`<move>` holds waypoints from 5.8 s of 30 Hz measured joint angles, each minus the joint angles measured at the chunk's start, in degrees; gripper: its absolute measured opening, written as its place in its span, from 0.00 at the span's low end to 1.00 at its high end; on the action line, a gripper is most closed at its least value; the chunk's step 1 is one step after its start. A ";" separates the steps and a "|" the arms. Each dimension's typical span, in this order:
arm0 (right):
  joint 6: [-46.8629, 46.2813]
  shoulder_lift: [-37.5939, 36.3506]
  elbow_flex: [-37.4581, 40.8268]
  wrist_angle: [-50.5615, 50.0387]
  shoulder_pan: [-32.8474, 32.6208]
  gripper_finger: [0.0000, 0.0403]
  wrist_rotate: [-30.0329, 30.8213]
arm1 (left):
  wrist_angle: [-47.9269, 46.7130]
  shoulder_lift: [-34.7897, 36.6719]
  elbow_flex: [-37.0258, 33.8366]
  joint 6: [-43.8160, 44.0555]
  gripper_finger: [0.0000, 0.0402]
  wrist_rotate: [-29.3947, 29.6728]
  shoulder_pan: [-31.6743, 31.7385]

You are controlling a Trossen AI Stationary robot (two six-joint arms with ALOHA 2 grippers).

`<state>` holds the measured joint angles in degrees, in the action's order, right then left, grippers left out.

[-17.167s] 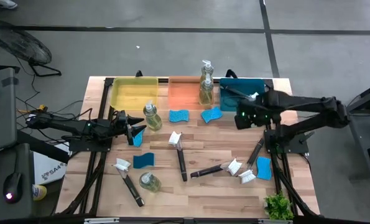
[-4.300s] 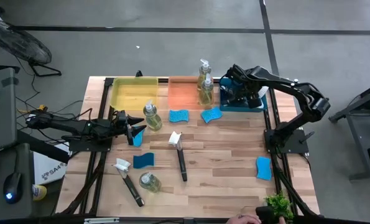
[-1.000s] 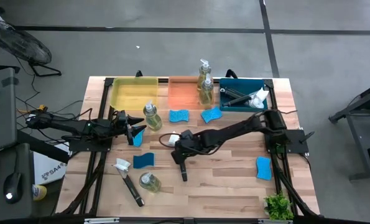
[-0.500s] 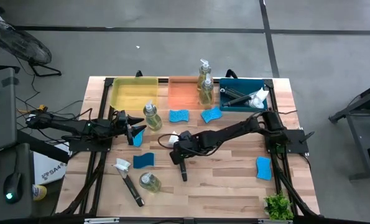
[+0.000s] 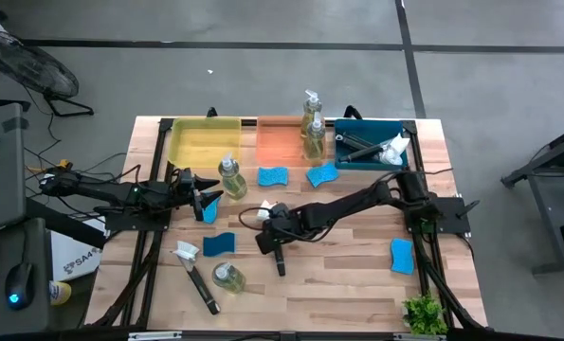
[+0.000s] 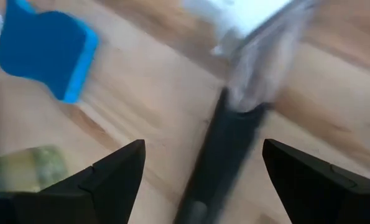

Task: Pick & Place Kitchen Sink Supplies
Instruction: Put the black dish brush into the blue bin

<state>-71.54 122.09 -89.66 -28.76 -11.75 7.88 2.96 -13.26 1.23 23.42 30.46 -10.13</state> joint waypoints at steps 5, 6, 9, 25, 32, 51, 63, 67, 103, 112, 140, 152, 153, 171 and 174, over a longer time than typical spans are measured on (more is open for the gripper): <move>-0.17 1.60 0.00 0.80 0.00 0.79 -0.89 | -0.02 0.00 0.00 0.00 0.50 0.02 0.00; -0.16 1.76 0.00 0.72 0.00 0.79 -1.09 | -0.02 0.02 0.00 0.00 0.50 0.02 0.00; -0.11 2.16 0.00 0.55 0.00 0.79 -1.53 | -0.02 0.01 0.01 0.01 0.50 0.02 -0.01; -0.05 3.79 -0.29 -3.44 -0.04 0.79 -1.64 | -0.02 0.02 0.01 0.01 0.50 0.02 -0.01; -0.01 3.82 -0.29 -9.14 -0.04 0.79 -2.85 | -0.02 0.02 0.02 0.02 0.50 0.01 -0.01; 0.43 3.67 -0.20 -23.20 -0.33 0.78 -12.52 | -0.02 0.02 0.02 0.01 0.50 0.01 -0.02; 0.93 3.69 -0.03 -23.74 -0.37 0.57 -13.12 | -0.02 0.02 0.00 0.00 0.50 0.01 0.00; 2.61 3.71 0.00 -23.80 -0.37 0.49 -13.61 | -0.02 0.02 0.00 0.02 0.50 0.01 0.00; 9.79 -13.90 0.24 -36.45 -2.93 0.25 -9.81 | -0.04 0.00 0.00 0.02 0.50 0.02 0.00; 2.22 -25.13 1.42 -48.26 -4.15 0.25 0.73 | -0.03 0.01 0.00 0.01 0.50 0.00 -0.01; -16.66 -67.43 49.25 -19.76 7.41 0.26 31.43 | -0.02 0.00 0.02 0.00 0.50 0.02 -0.02; -15.44 -69.14 49.48 -9.27 32.82 0.26 31.65 | -0.02 0.02 0.02 0.02 0.50 0.02 0.00; -15.44 -68.40 49.48 -7.97 34.77 0.27 30.99 | -0.02 0.00 0.02 0.00 0.50 0.02 0.00; -18.48 -52.94 49.48 6.50 51.85 0.28 19.53 | -0.03 0.01 0.01 0.01 0.50 0.01 -0.01; -18.50 -51.91 49.48 6.90 53.26 0.28 18.50 | -0.02 0.00 0.00 0.00 0.50 0.02 0.00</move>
<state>-90.04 70.18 -40.18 -21.86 41.52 26.38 2.94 -13.26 1.23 23.42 30.48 -10.13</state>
